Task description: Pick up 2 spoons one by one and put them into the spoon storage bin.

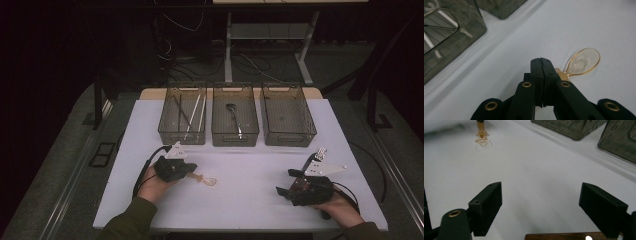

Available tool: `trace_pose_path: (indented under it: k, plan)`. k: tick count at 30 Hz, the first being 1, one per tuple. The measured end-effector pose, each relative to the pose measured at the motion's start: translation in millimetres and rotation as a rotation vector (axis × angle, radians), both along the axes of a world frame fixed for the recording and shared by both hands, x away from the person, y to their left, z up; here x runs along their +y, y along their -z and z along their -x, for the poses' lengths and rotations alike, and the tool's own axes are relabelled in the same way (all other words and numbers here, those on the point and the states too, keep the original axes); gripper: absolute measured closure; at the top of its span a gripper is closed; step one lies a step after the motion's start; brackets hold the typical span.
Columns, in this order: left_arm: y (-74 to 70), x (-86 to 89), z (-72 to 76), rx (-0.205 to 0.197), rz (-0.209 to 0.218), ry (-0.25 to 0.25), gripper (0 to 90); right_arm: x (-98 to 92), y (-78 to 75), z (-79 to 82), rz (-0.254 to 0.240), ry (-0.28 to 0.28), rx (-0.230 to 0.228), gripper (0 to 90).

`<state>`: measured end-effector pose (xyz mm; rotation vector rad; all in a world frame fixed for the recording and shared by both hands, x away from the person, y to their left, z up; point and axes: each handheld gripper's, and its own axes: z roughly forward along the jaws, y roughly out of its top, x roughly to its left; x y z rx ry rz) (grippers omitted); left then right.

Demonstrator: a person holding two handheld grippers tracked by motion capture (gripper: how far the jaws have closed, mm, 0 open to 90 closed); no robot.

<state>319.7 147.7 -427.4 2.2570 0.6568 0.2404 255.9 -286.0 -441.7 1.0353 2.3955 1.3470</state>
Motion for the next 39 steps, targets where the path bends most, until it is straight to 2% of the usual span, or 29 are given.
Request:
trace_pose_path:
  k: [3, 7, 10, 19, 21, 39]
  plan:
    - [0.0, -1.8, 5.6, 0.020, 0.003, 0.035, 89.2, 0.0, -0.6, 0.2, 0.004, -0.002, -0.007, 18.7]
    - [3.1, -15.6, 20.1, 0.035, 0.006, 0.088, 89.3, -0.4, -1.6, 0.6, 0.003, -0.001, -0.010, 18.7]
    - [6.2, -24.2, 22.7, 0.035, -0.032, 0.104, 89.3, -0.3, -1.7, 0.7, 0.005, -0.001, -0.010, 18.7]
    - [11.7, -32.1, 16.8, 0.023, -0.045, 0.089, 89.3, 0.0, -2.1, 0.8, 0.008, 0.000, -0.012, 18.7]
    - [12.6, -33.0, 15.8, 0.026, -0.032, 0.077, 89.3, 0.0, -2.5, 1.1, 0.006, 0.000, -0.011, 18.7]
    - [14.7, -43.4, -9.0, -0.001, -0.030, 0.021, 89.3, -0.2, -2.1, 0.3, 0.010, 0.002, -0.014, 18.7]
